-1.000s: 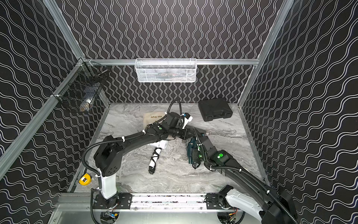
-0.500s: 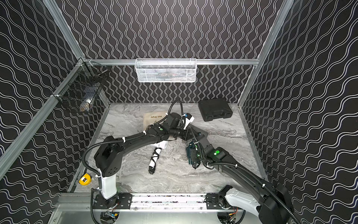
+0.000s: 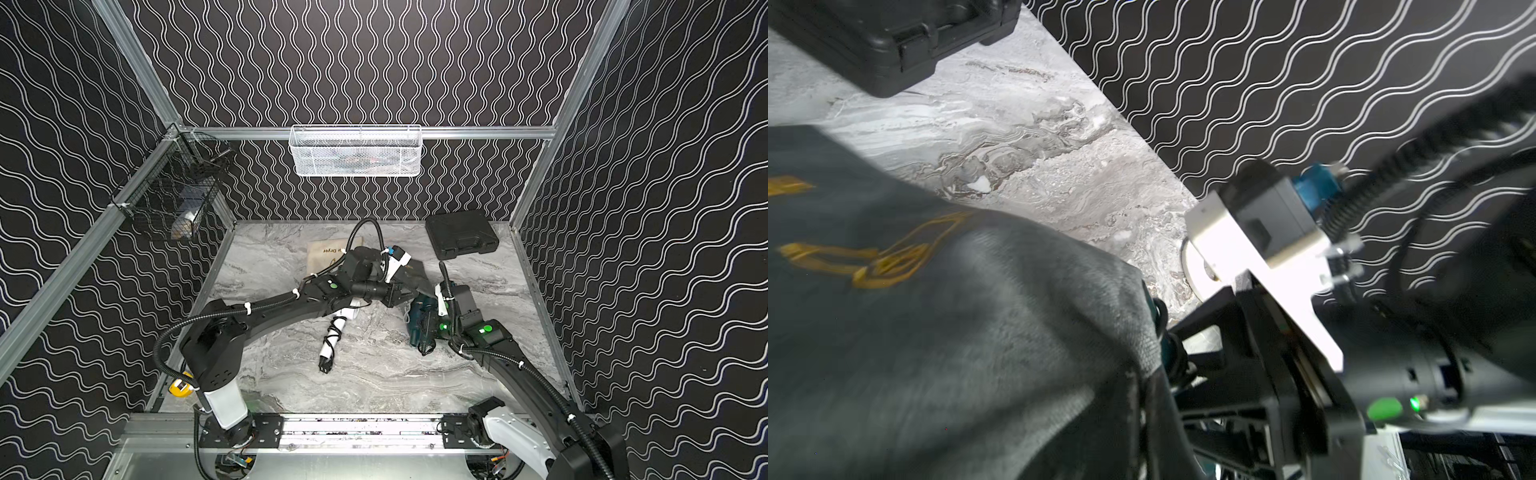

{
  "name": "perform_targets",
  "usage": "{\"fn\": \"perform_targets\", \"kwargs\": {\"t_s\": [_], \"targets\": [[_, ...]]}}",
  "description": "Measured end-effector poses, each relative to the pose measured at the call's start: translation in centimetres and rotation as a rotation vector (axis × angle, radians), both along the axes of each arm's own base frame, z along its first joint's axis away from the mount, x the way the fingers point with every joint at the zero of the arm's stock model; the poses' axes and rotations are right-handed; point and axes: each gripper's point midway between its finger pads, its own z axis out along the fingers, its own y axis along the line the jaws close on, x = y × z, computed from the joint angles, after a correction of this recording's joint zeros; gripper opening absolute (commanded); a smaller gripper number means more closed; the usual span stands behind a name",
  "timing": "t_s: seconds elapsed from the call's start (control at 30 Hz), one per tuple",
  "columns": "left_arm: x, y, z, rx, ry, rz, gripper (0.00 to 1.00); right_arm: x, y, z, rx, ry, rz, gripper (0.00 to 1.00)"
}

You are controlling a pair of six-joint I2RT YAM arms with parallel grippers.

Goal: Pack away hair dryers
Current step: Place the hair dryer in the drawstring bag.

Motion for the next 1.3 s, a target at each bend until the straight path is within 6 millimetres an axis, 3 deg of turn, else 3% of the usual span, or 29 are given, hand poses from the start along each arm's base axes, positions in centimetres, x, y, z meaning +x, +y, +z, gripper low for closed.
{"fn": "perform_targets", "kwargs": {"t_s": [0.5,1.1,1.3], "targets": [[-1.8,1.2,-1.0,-0.004,0.003,-0.019,0.0,-1.3,2.1,1.7,0.213,-0.033,0.087,0.0],[-4.2,2.6,-1.1,-0.083,-0.038,-0.039,0.0,-0.4,1.7,1.6,0.352,-0.005,0.058,0.0],[-5.1,2.7,-2.0,-0.11,-0.019,-0.06,0.0,-0.2,1.6,1.8,0.413,-0.003,0.055,0.0]]}}
